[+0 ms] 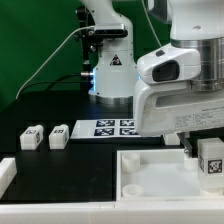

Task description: Assemble one leg

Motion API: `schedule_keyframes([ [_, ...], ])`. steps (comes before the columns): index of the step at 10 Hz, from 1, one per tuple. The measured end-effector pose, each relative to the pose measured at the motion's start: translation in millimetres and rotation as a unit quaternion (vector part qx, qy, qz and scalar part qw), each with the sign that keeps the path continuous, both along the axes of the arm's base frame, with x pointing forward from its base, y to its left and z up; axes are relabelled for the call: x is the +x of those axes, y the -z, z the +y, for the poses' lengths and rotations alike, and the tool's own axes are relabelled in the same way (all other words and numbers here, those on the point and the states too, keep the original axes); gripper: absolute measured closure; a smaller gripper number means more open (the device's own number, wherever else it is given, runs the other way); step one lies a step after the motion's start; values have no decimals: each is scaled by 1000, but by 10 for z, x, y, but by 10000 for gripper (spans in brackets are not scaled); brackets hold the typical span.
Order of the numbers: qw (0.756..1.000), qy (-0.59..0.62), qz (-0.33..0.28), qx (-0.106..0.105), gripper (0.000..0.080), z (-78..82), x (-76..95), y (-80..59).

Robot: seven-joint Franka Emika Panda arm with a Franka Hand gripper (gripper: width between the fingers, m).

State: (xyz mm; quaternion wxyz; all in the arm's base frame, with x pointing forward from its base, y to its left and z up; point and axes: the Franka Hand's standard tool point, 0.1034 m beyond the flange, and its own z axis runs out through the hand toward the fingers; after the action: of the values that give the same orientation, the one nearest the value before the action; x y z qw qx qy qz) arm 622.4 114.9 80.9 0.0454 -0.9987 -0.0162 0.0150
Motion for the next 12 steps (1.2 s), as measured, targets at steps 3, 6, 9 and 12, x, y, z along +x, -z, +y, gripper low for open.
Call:
schedule_keyframes([
  [3, 1000, 22, 2, 0, 508, 1, 0, 2],
  [6, 981, 192, 11, 1, 508, 20, 48, 9],
  [9, 880, 472, 26, 32, 506, -2, 62, 21],
  [12, 819, 572, 42, 33, 506, 8, 60, 17],
])
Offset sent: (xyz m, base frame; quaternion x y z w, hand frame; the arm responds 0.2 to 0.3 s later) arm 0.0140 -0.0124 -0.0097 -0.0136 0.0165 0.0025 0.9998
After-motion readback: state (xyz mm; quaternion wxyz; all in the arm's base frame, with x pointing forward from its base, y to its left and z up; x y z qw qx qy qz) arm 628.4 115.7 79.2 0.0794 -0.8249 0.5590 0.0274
